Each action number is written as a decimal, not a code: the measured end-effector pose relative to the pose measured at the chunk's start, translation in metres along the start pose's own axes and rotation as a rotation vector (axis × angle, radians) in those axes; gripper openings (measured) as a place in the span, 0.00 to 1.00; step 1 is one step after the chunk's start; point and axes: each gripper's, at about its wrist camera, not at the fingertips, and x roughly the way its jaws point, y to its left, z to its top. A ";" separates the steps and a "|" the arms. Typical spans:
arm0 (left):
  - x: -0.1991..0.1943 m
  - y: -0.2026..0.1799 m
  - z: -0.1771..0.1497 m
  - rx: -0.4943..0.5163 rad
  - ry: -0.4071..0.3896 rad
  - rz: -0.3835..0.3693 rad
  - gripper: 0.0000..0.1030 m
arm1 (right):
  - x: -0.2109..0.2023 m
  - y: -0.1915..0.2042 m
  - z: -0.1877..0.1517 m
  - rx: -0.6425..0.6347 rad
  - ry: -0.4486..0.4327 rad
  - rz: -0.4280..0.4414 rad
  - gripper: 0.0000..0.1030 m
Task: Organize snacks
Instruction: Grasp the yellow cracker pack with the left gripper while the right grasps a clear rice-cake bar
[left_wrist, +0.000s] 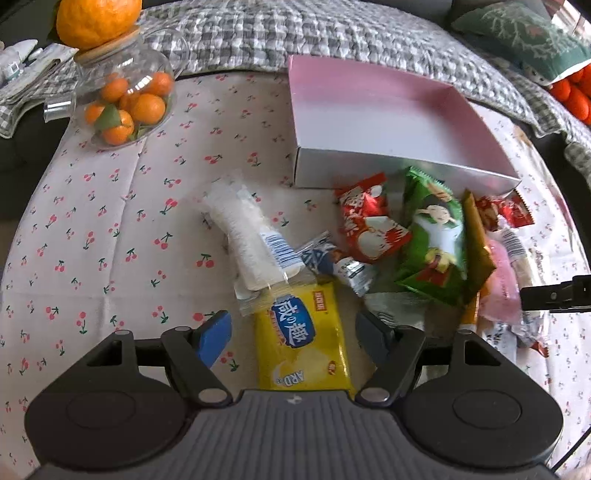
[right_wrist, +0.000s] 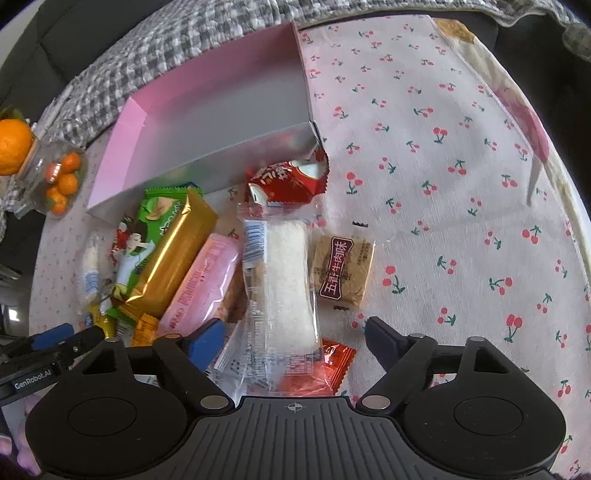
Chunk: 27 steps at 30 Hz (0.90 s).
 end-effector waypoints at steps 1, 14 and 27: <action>0.001 0.001 0.000 -0.003 0.004 0.002 0.69 | 0.001 0.000 0.000 0.001 0.000 -0.003 0.78; 0.019 0.004 0.000 -0.035 0.062 -0.003 0.58 | 0.002 0.002 0.000 -0.001 -0.017 -0.018 0.48; 0.016 0.005 -0.001 -0.040 0.057 -0.003 0.47 | -0.004 0.003 -0.002 0.002 -0.030 0.002 0.37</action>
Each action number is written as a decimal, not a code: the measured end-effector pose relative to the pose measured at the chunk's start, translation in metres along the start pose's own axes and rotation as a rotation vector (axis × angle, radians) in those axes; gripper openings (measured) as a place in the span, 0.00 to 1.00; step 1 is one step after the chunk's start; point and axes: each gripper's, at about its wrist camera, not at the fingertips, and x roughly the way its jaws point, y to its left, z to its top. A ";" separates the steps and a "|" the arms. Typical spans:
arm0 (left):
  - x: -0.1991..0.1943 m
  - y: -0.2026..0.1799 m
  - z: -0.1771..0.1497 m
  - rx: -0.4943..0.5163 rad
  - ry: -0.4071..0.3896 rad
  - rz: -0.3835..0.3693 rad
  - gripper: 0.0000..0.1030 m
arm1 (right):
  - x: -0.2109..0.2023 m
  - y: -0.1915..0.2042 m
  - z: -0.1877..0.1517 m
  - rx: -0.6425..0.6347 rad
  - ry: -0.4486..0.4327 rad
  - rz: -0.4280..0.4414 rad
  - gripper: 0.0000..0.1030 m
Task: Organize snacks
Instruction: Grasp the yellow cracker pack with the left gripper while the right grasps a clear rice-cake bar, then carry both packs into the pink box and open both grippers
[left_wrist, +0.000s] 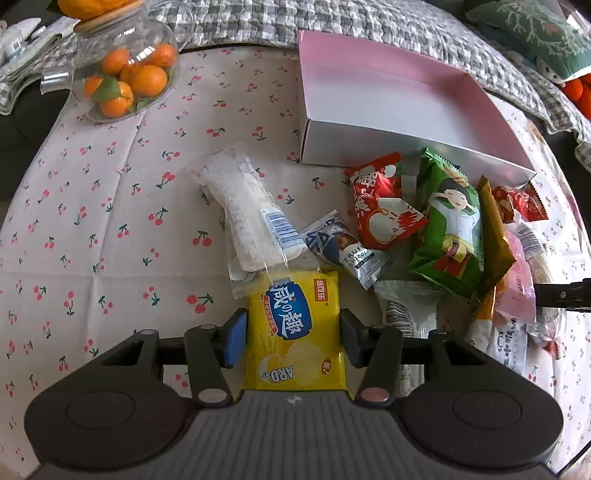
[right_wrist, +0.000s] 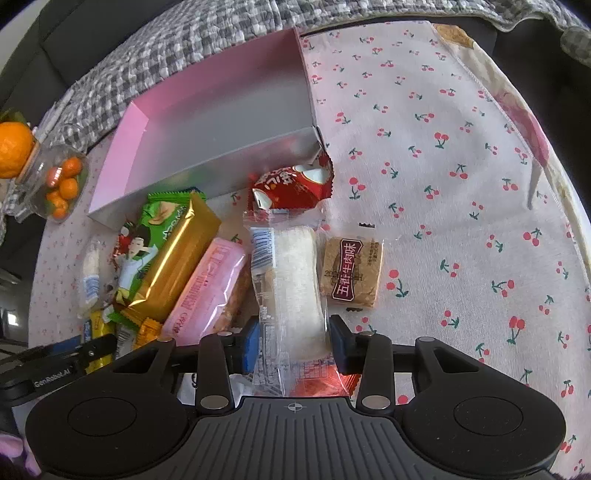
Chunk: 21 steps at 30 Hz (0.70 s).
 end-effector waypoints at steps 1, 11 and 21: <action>-0.001 0.001 0.000 -0.005 0.003 -0.008 0.47 | -0.001 0.000 0.000 0.002 -0.003 0.005 0.36; -0.017 0.004 -0.003 -0.034 -0.011 -0.080 0.47 | -0.020 0.001 -0.001 0.025 -0.037 0.061 0.36; -0.035 0.001 -0.004 -0.025 -0.062 -0.117 0.46 | -0.038 0.002 -0.001 0.050 -0.073 0.120 0.36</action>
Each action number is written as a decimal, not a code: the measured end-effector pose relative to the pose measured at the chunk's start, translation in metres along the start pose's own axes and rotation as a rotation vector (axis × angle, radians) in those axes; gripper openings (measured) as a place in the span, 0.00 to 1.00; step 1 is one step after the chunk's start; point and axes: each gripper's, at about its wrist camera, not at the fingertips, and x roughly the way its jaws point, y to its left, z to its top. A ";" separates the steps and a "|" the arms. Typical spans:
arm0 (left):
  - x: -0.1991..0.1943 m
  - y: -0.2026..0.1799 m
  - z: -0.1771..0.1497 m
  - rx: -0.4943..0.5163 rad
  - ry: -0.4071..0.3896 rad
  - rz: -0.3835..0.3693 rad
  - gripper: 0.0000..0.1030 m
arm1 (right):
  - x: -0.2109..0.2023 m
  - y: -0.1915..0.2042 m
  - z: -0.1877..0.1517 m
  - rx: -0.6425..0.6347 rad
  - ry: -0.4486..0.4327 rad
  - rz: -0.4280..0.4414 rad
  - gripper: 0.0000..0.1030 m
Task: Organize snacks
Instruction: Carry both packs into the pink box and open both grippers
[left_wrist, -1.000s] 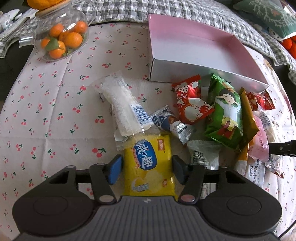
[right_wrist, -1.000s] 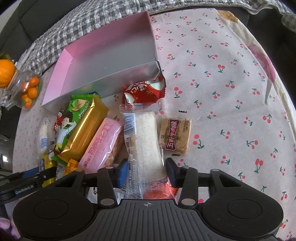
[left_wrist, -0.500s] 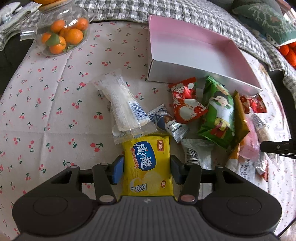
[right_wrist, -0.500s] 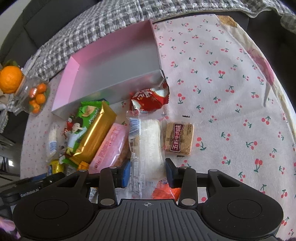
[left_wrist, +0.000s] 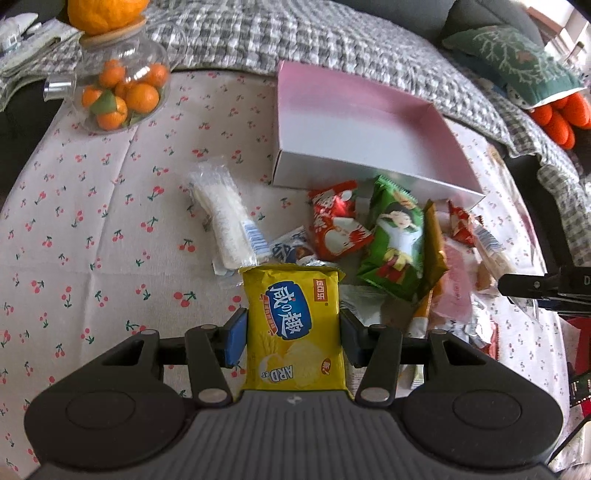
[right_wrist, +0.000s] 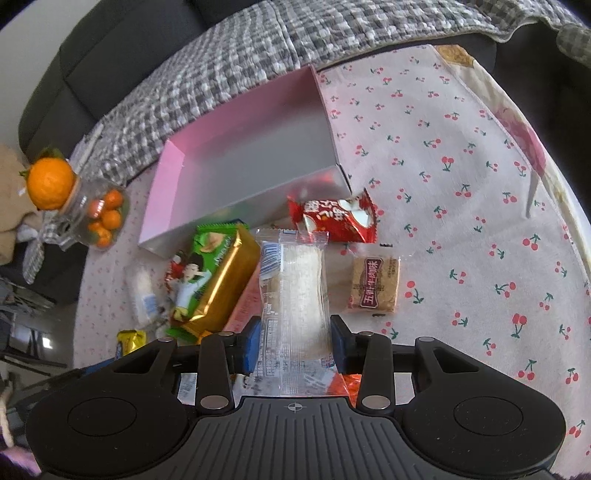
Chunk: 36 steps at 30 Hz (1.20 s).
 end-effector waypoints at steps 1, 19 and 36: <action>-0.002 -0.001 0.000 0.000 -0.004 -0.007 0.46 | -0.001 0.001 0.000 0.001 -0.004 0.005 0.36; -0.010 -0.015 0.053 -0.069 -0.159 -0.026 0.46 | 0.010 0.014 0.056 0.089 -0.088 0.103 0.36; 0.065 -0.036 0.119 -0.037 -0.255 0.007 0.46 | 0.053 0.006 0.098 0.112 -0.239 0.111 0.37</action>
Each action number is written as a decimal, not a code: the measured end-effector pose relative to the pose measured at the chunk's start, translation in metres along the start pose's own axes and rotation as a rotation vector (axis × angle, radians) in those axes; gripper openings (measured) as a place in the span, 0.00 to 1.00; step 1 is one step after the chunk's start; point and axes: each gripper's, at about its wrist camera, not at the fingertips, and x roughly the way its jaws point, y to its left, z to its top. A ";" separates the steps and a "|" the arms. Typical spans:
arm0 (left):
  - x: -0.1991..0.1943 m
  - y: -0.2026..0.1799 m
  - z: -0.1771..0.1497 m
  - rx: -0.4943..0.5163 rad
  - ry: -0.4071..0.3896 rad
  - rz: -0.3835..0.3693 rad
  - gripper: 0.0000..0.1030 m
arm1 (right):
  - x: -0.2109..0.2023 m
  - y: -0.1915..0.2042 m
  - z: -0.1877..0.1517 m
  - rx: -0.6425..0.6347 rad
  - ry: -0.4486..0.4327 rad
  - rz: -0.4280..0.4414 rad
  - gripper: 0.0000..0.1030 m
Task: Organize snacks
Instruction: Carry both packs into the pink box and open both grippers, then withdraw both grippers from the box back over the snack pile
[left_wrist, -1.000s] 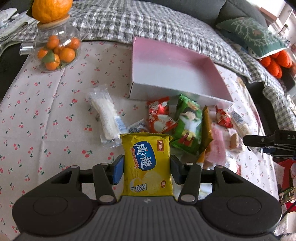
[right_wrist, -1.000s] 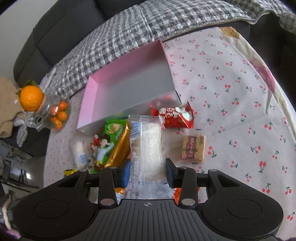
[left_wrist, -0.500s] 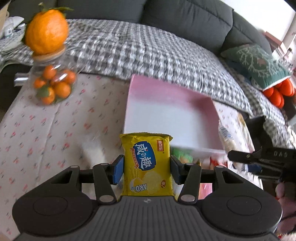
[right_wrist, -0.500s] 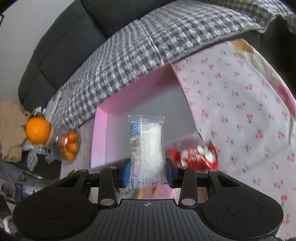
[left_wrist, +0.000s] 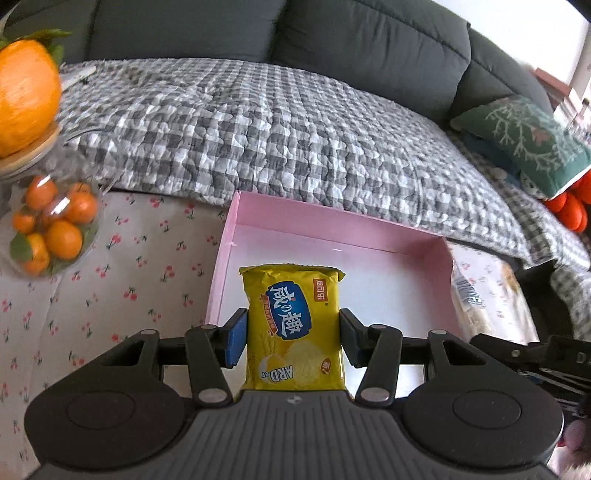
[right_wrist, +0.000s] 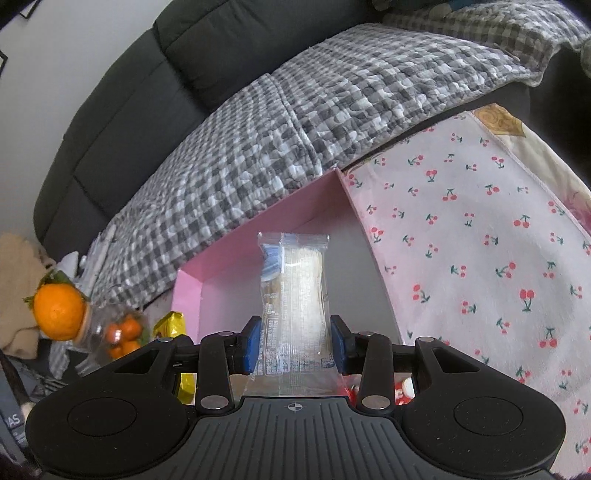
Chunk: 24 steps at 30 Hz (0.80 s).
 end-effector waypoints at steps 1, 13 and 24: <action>0.002 -0.001 0.000 0.010 -0.002 0.005 0.47 | 0.002 -0.001 0.001 -0.001 -0.005 -0.004 0.37; 0.019 -0.009 -0.004 0.078 -0.001 0.067 0.60 | 0.012 -0.004 0.005 -0.017 -0.002 -0.023 0.40; 0.001 -0.010 -0.009 0.100 0.014 0.086 0.75 | -0.004 0.000 0.005 -0.048 0.026 -0.049 0.64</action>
